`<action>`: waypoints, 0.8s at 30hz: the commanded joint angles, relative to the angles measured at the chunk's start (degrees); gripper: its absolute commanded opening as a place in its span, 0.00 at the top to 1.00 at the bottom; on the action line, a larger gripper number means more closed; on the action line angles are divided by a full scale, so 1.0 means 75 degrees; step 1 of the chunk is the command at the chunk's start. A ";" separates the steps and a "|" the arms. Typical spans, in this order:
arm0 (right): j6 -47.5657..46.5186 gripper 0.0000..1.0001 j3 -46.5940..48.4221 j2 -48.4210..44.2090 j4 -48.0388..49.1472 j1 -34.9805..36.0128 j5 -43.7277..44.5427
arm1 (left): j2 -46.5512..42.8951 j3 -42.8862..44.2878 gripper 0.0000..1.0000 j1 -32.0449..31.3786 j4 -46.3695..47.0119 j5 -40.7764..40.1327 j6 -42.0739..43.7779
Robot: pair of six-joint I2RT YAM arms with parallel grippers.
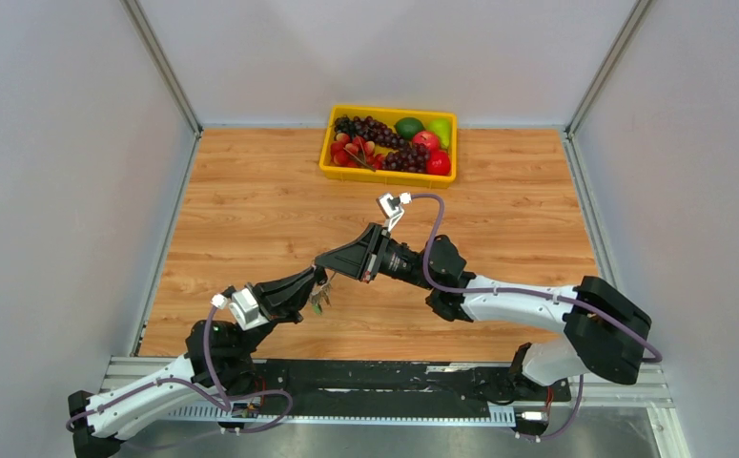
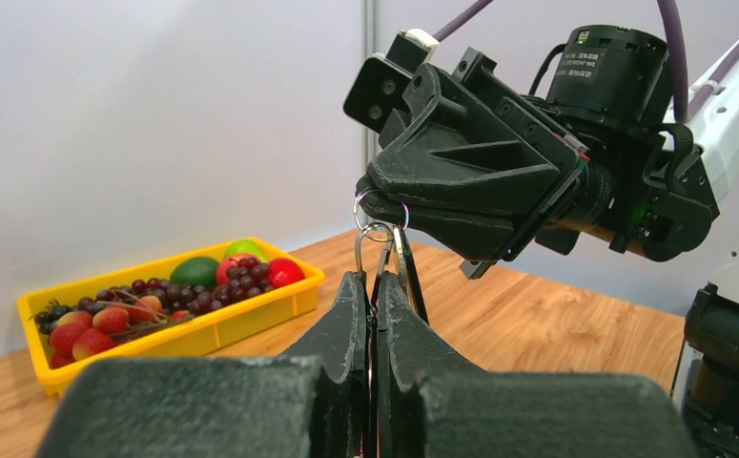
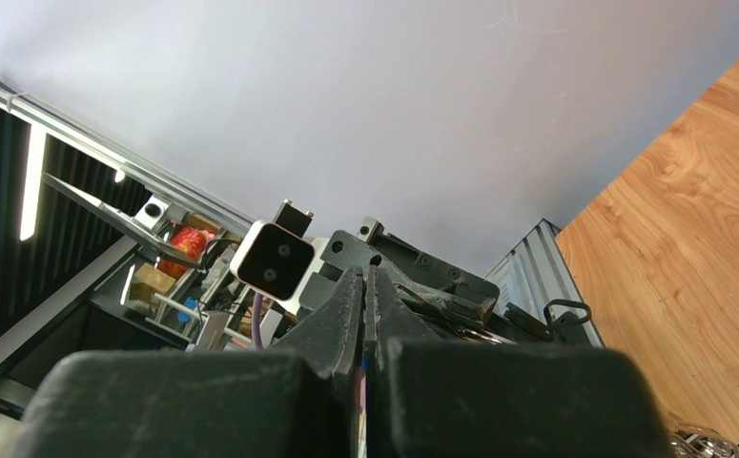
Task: Put the keys on the keyring
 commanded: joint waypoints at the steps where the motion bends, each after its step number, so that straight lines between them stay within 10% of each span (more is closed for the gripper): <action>1: -0.0107 1.00 0.0203 -0.0322 0.0120 0.0098 0.0183 | 0.0105 0.0073 1.00 -0.0050 -0.0477 0.0279 -0.0099; 24: -0.0173 0.89 -0.0385 -0.0544 -0.0950 0.0309 0.0217 | -0.0352 0.0047 1.00 -0.0057 -0.0689 -0.0320 -0.0134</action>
